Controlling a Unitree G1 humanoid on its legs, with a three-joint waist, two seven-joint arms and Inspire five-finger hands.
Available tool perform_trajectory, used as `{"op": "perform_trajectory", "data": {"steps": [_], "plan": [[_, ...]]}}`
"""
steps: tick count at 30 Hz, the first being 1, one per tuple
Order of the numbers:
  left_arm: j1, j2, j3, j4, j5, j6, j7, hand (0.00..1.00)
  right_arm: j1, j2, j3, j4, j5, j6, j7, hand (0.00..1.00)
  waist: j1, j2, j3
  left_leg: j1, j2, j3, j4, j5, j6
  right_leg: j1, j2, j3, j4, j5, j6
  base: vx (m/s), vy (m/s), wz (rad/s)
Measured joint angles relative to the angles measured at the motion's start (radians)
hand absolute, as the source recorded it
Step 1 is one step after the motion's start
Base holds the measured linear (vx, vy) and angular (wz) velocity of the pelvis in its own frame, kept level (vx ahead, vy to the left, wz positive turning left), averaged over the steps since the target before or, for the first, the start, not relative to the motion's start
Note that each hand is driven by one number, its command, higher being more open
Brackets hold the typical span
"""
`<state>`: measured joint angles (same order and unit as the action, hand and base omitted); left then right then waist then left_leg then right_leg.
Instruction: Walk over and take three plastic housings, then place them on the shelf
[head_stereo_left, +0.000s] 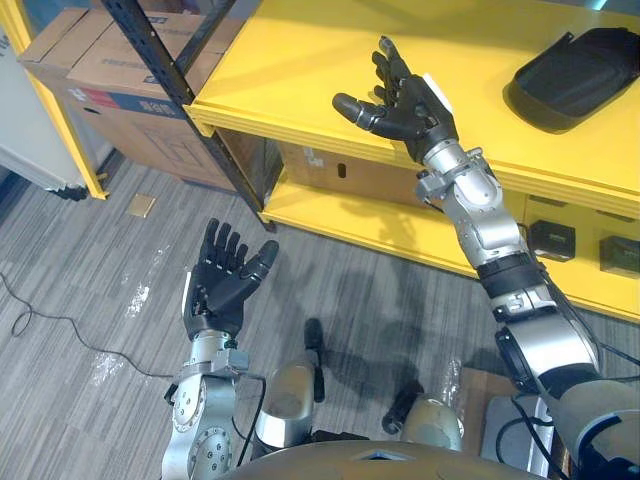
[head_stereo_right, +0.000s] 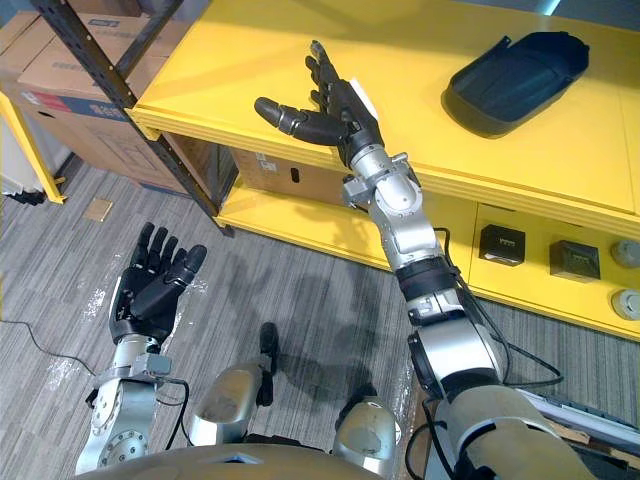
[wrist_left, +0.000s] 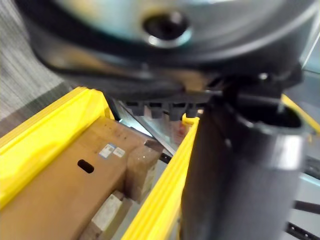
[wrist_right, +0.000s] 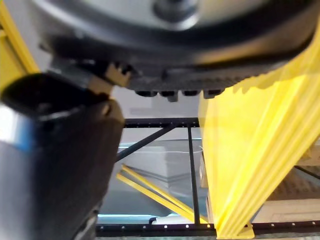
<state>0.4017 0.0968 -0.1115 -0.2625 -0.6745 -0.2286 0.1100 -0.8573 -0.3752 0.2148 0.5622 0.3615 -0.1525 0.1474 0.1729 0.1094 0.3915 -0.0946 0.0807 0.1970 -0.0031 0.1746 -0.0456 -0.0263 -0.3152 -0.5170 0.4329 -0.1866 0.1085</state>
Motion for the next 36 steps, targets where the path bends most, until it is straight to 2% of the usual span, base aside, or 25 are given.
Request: {"op": "perform_trajectory", "data": {"steps": [3, 9, 11, 15, 21, 26, 31, 36], "plan": [[-0.002, -0.003, -0.015, 0.0, -0.013, 0.016, 0.026, 1.0, -0.077, 0.023, 0.0, 0.079, -0.001, 0.0, -0.095, 1.0, 0.011, 0.023, 0.007, 0.0, -0.002, 0.0, -0.002, 0.006, -0.003, -0.016, -0.015, 0.003, 0.027, -0.011, -0.006, 0.0, -0.014, -0.03], [-0.006, -0.022, -0.039, 0.0, -0.03, 0.02, 0.067, 1.0, -0.135, 0.065, -0.012, 0.112, -0.046, 0.0, -0.286, 1.0, 0.013, 0.047, 0.017, 0.001, -0.004, -0.005, -0.004, 0.015, -0.008, -0.033, -0.029, 0.004, 0.071, -0.035, -0.013, 0.0, -0.03, 0.01], [-0.01, -0.023, -0.046, 0.0, -0.031, 0.022, 0.076, 1.0, -0.158, 0.07, -0.023, 0.135, -0.096, 0.014, -0.35, 1.0, 0.015, 0.058, 0.021, 0.001, -0.005, -0.005, -0.008, 0.021, -0.011, -0.044, -0.034, 0.008, 0.088, -0.044, -0.016, 0.0, -0.033, -0.01], [-0.019, -0.033, -0.052, 0.0, -0.046, 0.033, 0.085, 1.0, -0.179, 0.078, -0.03, 0.162, -0.16, 0.088, -0.449, 1.0, 0.013, 0.069, 0.025, 0.0, -0.005, -0.004, -0.021, 0.032, -0.015, -0.064, -0.038, 0.013, 0.112, -0.056, -0.023, 0.01, -0.048, -0.03], [-0.023, -0.043, -0.084, 0.003, -0.065, 0.033, 0.105, 1.0, -0.189, 0.078, -0.037, 0.189, -0.16, 0.146, -0.527, 1.0, 0.012, 0.072, 0.026, 0.001, -0.007, -0.003, -0.021, 0.043, -0.015, -0.072, -0.043, 0.019, 0.124, -0.062, -0.023, 0.01, -0.012, -0.01], [-0.06, -0.044, -0.094, 0.071, -0.065, 0.033, 0.127, 1.0, -0.255, 0.079, -0.048, 0.26, -0.16, 0.183, -0.576, 1.0, 0.013, 0.076, 0.028, 0.005, -0.008, -0.004, -0.021, 0.043, -0.016, -0.073, -0.045, 0.018, 0.125, -0.064, -0.024, 0.0, 0.0, 0.0], [-0.072, -0.046, -0.118, 0.077, -0.066, 0.032, 0.142, 1.0, -0.306, 0.06, -0.067, 0.307, -0.173, 0.186, -0.656, 1.0, 0.014, 0.113, 0.045, 0.009, -0.016, -0.014, -0.038, 0.039, -0.026, -0.064, -0.054, 0.004, 0.124, -0.064, -0.024, -0.01, 0.02, 0.09], [-0.085, -0.037, -0.157, 0.091, -0.072, 0.032, 0.143, 1.0, -0.329, 0.053, -0.096, 0.339, -0.18, 0.182, -0.699, 1.0, 0.018, 0.116, 0.046, 0.013, -0.016, -0.012, -0.053, 0.048, -0.03, -0.067, -0.052, 0.004, 0.122, -0.061, -0.018, 0.01, -0.013, 0.0]]}}
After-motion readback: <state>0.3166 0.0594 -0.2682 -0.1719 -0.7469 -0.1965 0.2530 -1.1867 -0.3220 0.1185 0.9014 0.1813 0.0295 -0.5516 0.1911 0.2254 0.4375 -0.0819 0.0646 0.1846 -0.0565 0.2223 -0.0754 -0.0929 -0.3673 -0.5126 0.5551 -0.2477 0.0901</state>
